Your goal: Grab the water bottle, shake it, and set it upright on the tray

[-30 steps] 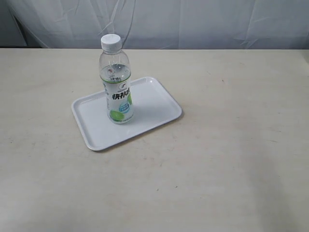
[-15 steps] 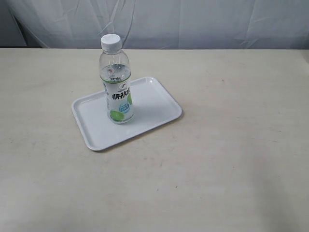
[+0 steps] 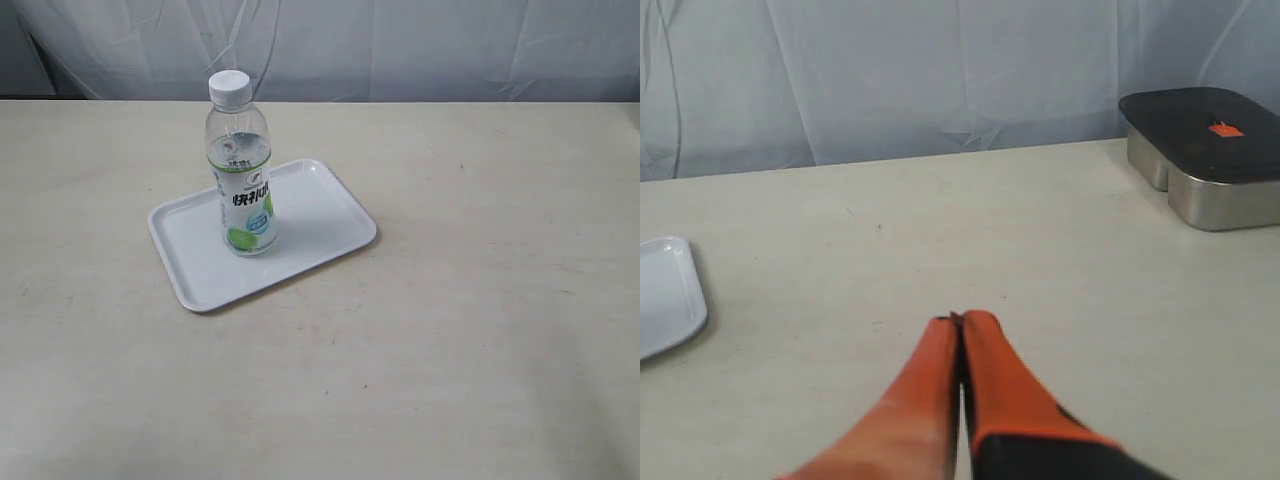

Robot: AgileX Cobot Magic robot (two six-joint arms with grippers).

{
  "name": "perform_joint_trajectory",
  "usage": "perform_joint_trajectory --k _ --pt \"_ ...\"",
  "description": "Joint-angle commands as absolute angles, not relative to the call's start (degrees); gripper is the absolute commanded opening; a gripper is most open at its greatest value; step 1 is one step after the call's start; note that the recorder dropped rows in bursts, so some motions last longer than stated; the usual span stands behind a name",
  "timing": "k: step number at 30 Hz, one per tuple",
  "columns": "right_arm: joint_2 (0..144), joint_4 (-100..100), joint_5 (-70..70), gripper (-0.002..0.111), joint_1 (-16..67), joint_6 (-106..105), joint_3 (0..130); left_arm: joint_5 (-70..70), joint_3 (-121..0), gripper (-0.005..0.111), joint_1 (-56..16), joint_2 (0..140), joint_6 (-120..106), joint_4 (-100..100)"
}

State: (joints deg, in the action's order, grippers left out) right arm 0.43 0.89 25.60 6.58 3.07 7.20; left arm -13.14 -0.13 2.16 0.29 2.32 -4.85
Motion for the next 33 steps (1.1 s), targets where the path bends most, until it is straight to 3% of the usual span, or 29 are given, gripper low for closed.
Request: perform_joint_trajectory --k 1,33 --pt "0.00 1.45 24.46 0.003 6.29 3.42 4.84 -12.88 0.00 0.000 2.17 0.00 2.54 -5.03" --pt "0.00 -4.56 22.17 0.003 6.29 3.65 0.00 -12.88 0.00 0.000 2.17 0.00 2.54 -5.03"
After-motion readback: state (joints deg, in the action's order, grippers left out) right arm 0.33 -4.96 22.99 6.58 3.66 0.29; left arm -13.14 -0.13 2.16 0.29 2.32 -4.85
